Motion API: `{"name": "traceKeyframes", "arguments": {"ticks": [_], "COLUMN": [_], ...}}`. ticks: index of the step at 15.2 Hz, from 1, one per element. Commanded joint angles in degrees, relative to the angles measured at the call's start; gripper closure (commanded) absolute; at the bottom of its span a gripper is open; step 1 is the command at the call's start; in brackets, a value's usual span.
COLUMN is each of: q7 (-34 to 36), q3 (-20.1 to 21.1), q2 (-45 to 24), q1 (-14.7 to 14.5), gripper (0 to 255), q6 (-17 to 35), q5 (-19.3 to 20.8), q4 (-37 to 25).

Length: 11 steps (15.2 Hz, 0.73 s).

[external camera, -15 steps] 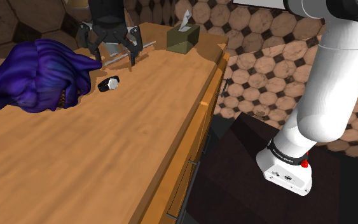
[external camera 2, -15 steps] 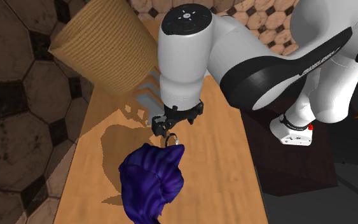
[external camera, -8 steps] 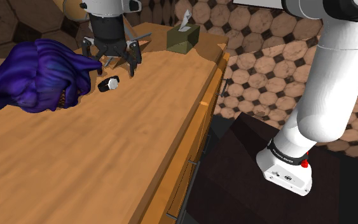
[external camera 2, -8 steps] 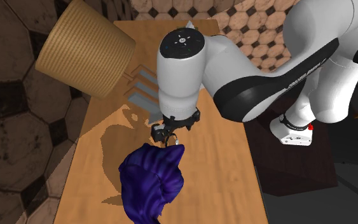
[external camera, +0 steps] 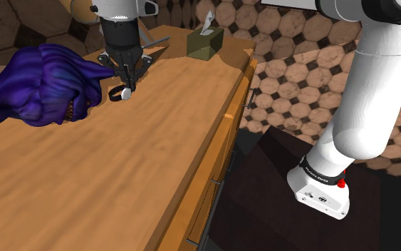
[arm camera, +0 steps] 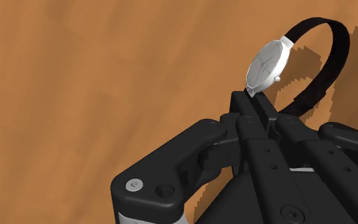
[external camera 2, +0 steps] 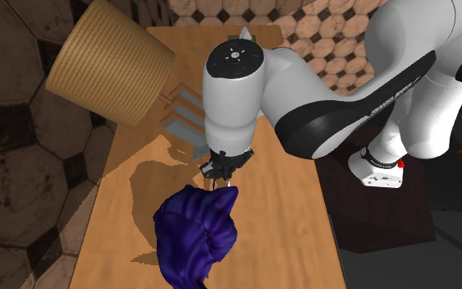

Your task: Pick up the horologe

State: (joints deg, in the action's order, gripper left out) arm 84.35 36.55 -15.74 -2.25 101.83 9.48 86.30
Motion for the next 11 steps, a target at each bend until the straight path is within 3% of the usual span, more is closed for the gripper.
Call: {"name": "traceKeyframes", "arguments": {"ticks": [1, 11], "q7": [0.0, 0.02], "q3": [0.0, 0.16], "q2": [0.0, -0.97], "q1": [0.0, -1.06], "gripper": [255, 255], "q6": [0.0, -6.54], "q5": [0.0, 0.49], "q4": [0.0, -7.38]}}
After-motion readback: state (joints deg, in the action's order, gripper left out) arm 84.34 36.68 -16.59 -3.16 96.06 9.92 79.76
